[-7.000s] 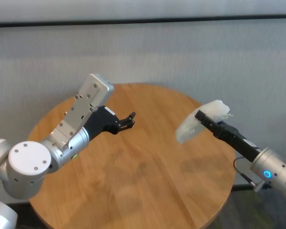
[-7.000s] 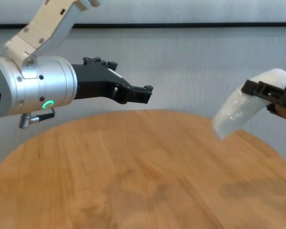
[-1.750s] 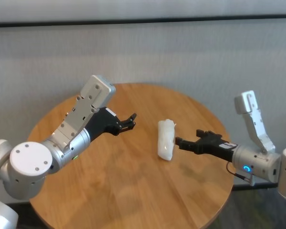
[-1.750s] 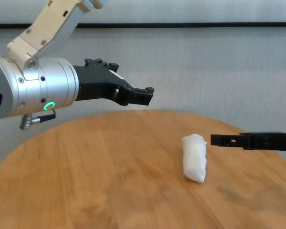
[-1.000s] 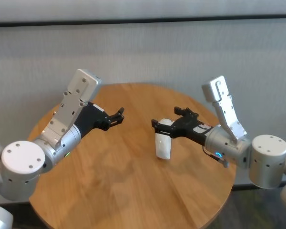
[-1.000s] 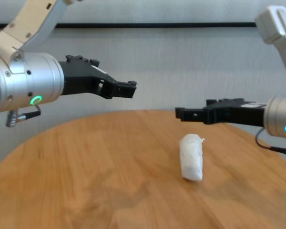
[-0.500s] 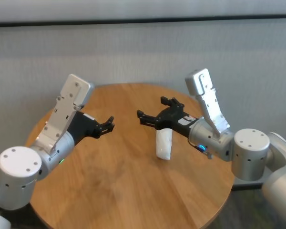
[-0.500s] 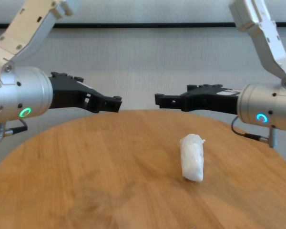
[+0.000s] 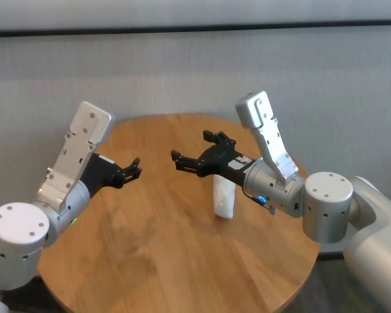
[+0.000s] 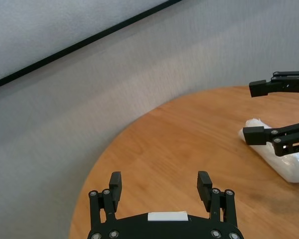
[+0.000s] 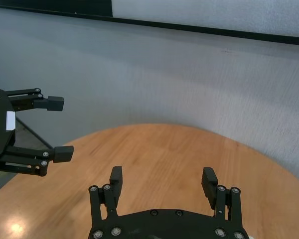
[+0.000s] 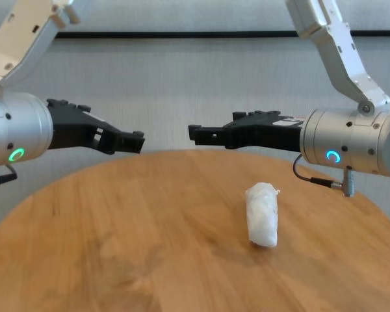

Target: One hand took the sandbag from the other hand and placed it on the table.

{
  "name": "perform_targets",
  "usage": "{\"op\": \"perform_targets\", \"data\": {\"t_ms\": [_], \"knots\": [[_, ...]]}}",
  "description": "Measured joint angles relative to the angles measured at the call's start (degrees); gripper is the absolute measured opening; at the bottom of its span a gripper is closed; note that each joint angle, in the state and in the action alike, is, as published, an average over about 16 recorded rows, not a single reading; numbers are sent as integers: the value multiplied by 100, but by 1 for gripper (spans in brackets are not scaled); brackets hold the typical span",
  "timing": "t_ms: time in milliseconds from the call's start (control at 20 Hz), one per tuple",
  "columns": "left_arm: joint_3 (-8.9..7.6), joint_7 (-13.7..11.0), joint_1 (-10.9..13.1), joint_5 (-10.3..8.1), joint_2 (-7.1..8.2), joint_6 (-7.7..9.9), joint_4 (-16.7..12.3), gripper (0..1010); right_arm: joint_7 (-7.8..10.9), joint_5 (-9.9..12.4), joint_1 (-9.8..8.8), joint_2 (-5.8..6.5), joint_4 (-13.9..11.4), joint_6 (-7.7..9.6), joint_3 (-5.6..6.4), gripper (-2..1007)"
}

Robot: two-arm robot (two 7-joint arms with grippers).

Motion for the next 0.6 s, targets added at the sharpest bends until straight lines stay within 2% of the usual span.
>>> {"op": "perform_targets", "data": {"t_ms": [600], "knots": [[-37, 11, 36, 168, -18, 68, -8, 1000, 104, -77, -11, -36, 63, 83, -3, 1000]]}}
